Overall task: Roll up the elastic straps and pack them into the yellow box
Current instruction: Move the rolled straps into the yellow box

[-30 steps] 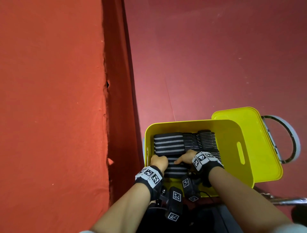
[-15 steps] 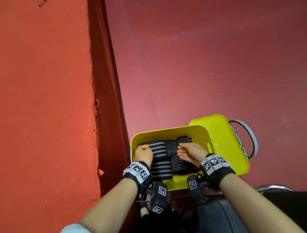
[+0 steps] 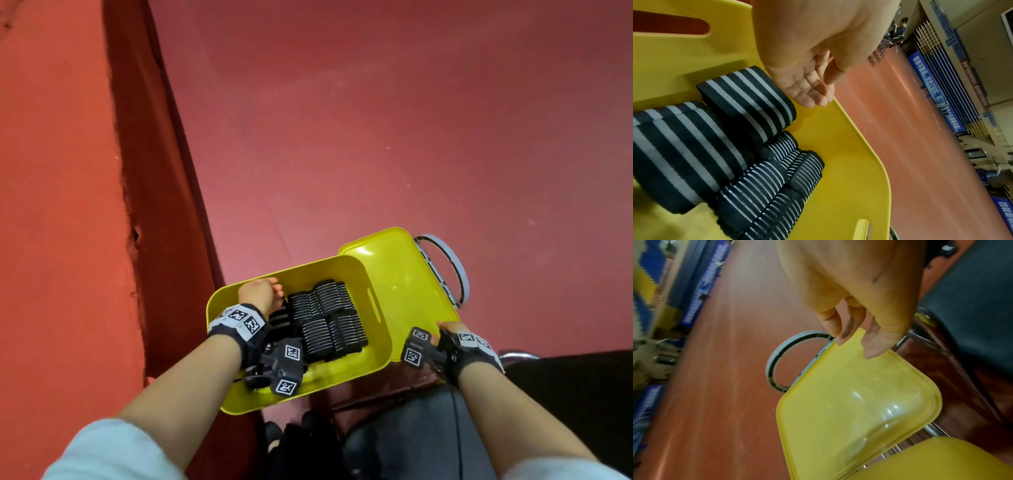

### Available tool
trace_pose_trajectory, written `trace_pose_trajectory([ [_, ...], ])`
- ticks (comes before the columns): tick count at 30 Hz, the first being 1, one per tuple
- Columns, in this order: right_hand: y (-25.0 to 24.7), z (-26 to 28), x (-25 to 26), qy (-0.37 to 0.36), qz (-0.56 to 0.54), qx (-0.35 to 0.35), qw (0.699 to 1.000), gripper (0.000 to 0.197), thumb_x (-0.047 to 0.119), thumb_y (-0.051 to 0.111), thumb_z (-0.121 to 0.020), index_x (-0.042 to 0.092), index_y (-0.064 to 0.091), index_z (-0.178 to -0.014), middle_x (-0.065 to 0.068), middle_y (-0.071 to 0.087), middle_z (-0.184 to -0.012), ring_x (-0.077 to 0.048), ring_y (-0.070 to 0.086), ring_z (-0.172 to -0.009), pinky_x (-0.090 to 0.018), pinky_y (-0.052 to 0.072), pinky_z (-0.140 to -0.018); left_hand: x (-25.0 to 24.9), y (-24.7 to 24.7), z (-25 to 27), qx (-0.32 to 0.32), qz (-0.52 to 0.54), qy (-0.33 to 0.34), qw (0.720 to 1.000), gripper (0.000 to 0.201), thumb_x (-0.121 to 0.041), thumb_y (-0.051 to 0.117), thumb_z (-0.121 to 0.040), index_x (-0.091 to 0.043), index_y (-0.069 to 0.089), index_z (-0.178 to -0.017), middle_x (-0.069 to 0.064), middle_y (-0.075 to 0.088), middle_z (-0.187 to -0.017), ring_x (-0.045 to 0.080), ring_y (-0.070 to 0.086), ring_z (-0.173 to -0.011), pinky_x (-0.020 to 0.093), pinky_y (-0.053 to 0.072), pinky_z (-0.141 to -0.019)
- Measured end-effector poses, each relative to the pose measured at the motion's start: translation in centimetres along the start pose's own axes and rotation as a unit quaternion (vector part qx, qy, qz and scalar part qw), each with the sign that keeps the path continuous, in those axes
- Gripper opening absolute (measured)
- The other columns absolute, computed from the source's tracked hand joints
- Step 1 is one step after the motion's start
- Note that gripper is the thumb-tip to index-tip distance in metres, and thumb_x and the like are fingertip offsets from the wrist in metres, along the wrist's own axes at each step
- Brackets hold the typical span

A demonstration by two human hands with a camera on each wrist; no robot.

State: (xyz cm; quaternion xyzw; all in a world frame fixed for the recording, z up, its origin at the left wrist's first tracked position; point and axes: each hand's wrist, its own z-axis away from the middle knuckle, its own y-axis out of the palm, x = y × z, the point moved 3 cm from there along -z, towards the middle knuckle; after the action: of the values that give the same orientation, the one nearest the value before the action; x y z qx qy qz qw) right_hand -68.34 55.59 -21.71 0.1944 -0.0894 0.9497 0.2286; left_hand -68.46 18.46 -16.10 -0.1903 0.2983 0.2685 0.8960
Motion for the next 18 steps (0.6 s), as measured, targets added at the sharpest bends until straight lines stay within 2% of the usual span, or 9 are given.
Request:
trace_pose_trajectory([
  [2, -0.3, -2.2, -1.5, 0.006, 0.101, -0.016, 0.995, 0.044, 0.011, 0.043, -0.100, -0.005, 0.038, -0.140, -0.022, 0.034, -0.150, -0.033, 0.038, -0.135, -0.028, 0.038, -0.065, 0.2, 0.3, -0.4, -0.003, -0.009, -0.002, 1.000, 0.034, 0.001, 0.031, -0.097, -0.010, 0.053, -0.074, -0.007, 0.050, -0.032, 0.002, 0.048, -0.027, 0.010, 0.038, -0.032],
  [5, -1.1, -6.7, -3.8, -0.011, 0.236, -0.033, 0.971, 0.020, 0.011, 0.060, -0.091, -0.005, 0.059, -0.104, -0.029, 0.060, -0.112, -0.039, 0.057, -0.111, -0.049, 0.046, -0.097, 0.3, 0.3, -0.6, 0.000, -0.013, -0.009, 1.000, 0.033, 0.001, 0.032, -0.096, -0.011, 0.055, -0.076, -0.008, 0.052, -0.035, 0.002, 0.050, -0.030, 0.012, 0.040, -0.033],
  [8, -1.2, -10.2, -6.2, -0.047, 0.300, -0.039, 0.952, 0.053, 0.021, 0.056, -0.096, -0.010, 0.042, -0.136, -0.025, 0.047, -0.141, -0.036, 0.044, -0.133, -0.041, 0.033, -0.111, 0.4, 0.2, -1.1, 0.000, -0.013, -0.013, 1.000, 0.032, 0.000, 0.033, -0.096, -0.012, 0.056, -0.077, -0.008, 0.053, -0.036, 0.005, 0.053, -0.037, 0.013, 0.040, -0.033],
  [9, -0.7, -9.3, -6.2, -0.050, 0.247, -0.042, 0.967, 0.055, 0.022, 0.053, -0.098, -0.011, 0.038, -0.139, -0.026, 0.042, -0.145, -0.036, 0.041, -0.135, -0.039, 0.034, -0.110, 0.4, 0.2, -1.2, -0.001, -0.011, -0.011, 1.000, 0.032, 0.000, 0.033, -0.096, -0.012, 0.057, -0.077, -0.008, 0.053, -0.036, 0.005, 0.053, -0.037, 0.013, 0.041, -0.033],
  [11, 0.7, -6.2, -5.9, -0.009, 0.149, -0.029, 0.988, 0.048, 0.012, 0.043, -0.101, -0.015, 0.033, -0.140, -0.028, 0.034, -0.149, -0.038, 0.037, -0.136, -0.026, 0.052, -0.088, 0.5, 0.1, -1.7, -0.005, -0.012, -0.011, 1.000, 0.032, -0.001, 0.034, -0.097, -0.012, 0.057, -0.077, -0.006, 0.055, -0.040, 0.005, 0.054, -0.036, 0.013, 0.041, -0.034],
  [12, 0.9, -5.7, -6.4, 0.011, 0.111, 0.001, 0.994, 0.047, 0.008, 0.040, -0.101, -0.012, 0.030, -0.143, -0.025, 0.033, -0.150, -0.036, 0.037, -0.137, -0.018, 0.055, -0.061, 0.6, 0.1, -1.9, -0.007, -0.019, -0.010, 1.000, 0.032, -0.001, 0.034, -0.097, -0.012, 0.058, -0.078, -0.003, 0.057, -0.046, 0.007, 0.055, -0.040, 0.013, 0.042, -0.035],
  [14, 0.6, -5.3, -6.8, 0.051, 0.045, 0.012, 0.998, 0.043, 0.007, 0.038, -0.102, -0.004, 0.032, -0.143, -0.027, 0.055, -0.127, -0.034, 0.051, -0.118, -0.015, 0.040, -0.030, 0.8, 0.0, -2.1, -0.006, -0.037, -0.008, 0.999, 0.032, -0.002, 0.034, -0.096, -0.013, 0.058, -0.079, 0.000, 0.056, -0.063, 0.007, 0.056, -0.045, 0.014, 0.044, -0.038],
  [16, 0.4, -4.9, -7.5, 0.056, 0.062, 0.010, 0.996, 0.020, 0.011, 0.040, -0.102, 0.005, 0.047, -0.121, -0.012, 0.066, -0.058, -0.023, 0.061, -0.070, -0.017, 0.040, -0.031, 1.1, 0.0, -2.2, -0.005, -0.043, -0.007, 0.999, 0.031, -0.002, 0.034, -0.096, -0.013, 0.059, -0.080, 0.001, 0.055, -0.068, 0.005, 0.056, -0.041, 0.015, 0.045, -0.040],
  [18, 0.3, -5.0, -7.7, 0.041, 0.038, -0.002, 0.998, 0.024, 0.018, 0.040, -0.103, 0.001, 0.049, -0.088, 0.002, 0.046, -0.029, -0.018, 0.050, -0.030, -0.019, 0.038, -0.033, 1.3, 0.0, -2.1, -0.003, -0.048, -0.009, 0.999, 0.031, -0.002, 0.034, -0.096, -0.014, 0.058, -0.080, 0.001, 0.055, -0.070, 0.009, 0.057, -0.050, 0.017, 0.046, -0.043],
])
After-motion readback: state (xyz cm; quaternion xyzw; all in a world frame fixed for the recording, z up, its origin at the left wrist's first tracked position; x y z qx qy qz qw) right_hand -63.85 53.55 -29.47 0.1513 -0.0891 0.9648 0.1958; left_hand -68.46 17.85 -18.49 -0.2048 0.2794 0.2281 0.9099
